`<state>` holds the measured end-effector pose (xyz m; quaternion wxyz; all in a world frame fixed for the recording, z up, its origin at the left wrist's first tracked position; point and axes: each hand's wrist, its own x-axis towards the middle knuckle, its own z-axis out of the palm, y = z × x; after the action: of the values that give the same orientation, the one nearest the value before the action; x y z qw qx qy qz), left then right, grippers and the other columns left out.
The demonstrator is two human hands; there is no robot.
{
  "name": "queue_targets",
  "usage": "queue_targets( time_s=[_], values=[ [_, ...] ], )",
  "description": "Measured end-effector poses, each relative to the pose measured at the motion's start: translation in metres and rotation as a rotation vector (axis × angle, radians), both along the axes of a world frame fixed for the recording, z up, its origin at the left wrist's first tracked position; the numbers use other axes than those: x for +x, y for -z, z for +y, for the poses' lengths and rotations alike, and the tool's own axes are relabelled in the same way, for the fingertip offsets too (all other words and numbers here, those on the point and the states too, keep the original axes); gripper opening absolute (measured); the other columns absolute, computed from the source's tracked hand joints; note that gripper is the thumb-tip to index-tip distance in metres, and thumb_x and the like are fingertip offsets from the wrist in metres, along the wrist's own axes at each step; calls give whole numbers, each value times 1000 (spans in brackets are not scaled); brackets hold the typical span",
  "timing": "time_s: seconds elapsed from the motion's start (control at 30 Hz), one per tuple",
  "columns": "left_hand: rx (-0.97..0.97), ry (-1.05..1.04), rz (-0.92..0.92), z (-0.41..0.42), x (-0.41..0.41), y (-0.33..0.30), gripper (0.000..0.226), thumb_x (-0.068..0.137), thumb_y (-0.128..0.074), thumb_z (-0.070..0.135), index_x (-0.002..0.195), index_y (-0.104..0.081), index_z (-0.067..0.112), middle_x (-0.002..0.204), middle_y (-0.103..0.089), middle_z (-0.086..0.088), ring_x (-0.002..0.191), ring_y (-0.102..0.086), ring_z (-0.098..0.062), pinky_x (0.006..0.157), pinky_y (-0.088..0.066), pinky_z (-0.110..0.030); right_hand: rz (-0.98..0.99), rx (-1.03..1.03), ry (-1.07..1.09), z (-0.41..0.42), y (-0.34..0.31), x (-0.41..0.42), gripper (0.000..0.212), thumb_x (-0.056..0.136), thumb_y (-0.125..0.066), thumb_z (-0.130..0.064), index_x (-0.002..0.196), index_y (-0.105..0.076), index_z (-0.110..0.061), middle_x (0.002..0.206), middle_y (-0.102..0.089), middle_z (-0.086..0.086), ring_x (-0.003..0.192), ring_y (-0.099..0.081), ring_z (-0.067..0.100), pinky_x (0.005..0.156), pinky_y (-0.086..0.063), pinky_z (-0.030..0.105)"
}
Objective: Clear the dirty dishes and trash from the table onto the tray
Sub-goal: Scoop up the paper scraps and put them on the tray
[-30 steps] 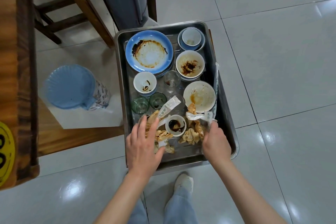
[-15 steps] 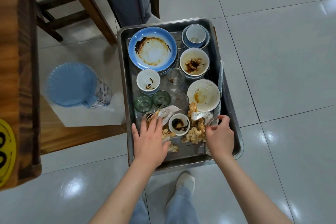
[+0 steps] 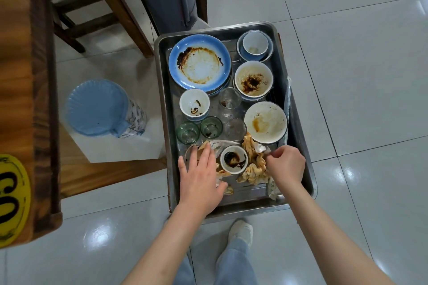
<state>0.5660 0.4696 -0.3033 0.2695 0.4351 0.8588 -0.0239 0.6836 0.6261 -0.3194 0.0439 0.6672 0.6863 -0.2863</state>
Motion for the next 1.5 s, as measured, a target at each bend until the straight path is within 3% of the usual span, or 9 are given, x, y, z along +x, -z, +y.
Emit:
queue_targets(
  time_s=[0.3, 0.47, 0.6, 0.73, 1.03, 1.27, 1.5],
  values=[
    [87, -45, 10, -5, -7, -14, 89, 86, -48, 58, 151, 1, 22, 159, 1, 5, 146, 2, -22, 113, 1, -51, 102, 139, -71, -7, -27, 8, 38, 90, -58, -25, 124, -56, -8, 118, -58, 11, 107, -53, 22, 82, -39, 26],
    [157, -71, 19, -7, -8, -41, 98, 82, -53, 59, 150, 7, 20, 159, 0, 4, 146, 3, -21, 114, 2, -47, 114, 193, -336, -15, -66, 7, 62, 84, -63, -38, 138, -42, -14, 142, -40, 11, 130, -34, 27, 106, -33, 44],
    [160, -102, 78, -6, -22, -79, 114, 74, -60, 65, 149, 13, 18, 159, 4, 2, 145, 6, -22, 109, 8, -46, 13, 219, -558, -19, -107, 9, 84, 78, -60, -58, 146, -26, -21, 153, -23, 8, 140, -20, 30, 110, -24, 52],
    [158, -176, 145, -14, -38, -137, 124, 67, -64, 69, 148, 14, 18, 159, 3, 1, 145, 6, -23, 111, 4, -50, -16, 194, -684, -21, -156, 11, 96, 74, -60, -64, 149, -13, -26, 157, -10, 4, 143, -9, 30, 110, -17, 55],
    [263, -431, 283, -73, -52, -261, 120, 66, -68, 66, 150, 4, 19, 159, -1, -1, 145, 2, -26, 113, -5, -52, 64, 261, -928, -42, -255, -26, 101, 72, -57, -69, 148, -3, -30, 158, -7, 0, 144, -2, 26, 113, -9, 55],
    [279, -706, 314, -168, -70, -319, 119, 64, -71, 65, 150, -1, 21, 159, -4, -2, 145, 1, -26, 113, -6, -54, 138, 165, -1130, -112, -308, -90, 97, 74, -55, -69, 147, -2, -33, 158, -5, -3, 144, 2, 26, 114, -7, 58],
    [271, -867, 366, -260, -108, -367, 121, 64, -72, 63, 150, 2, 22, 159, -1, -1, 145, 2, -25, 114, -9, -54, 215, 223, -1260, -198, -346, -150, 102, 71, -58, -71, 147, 0, -33, 157, -7, -5, 144, -1, 27, 111, -7, 58]
  ],
)
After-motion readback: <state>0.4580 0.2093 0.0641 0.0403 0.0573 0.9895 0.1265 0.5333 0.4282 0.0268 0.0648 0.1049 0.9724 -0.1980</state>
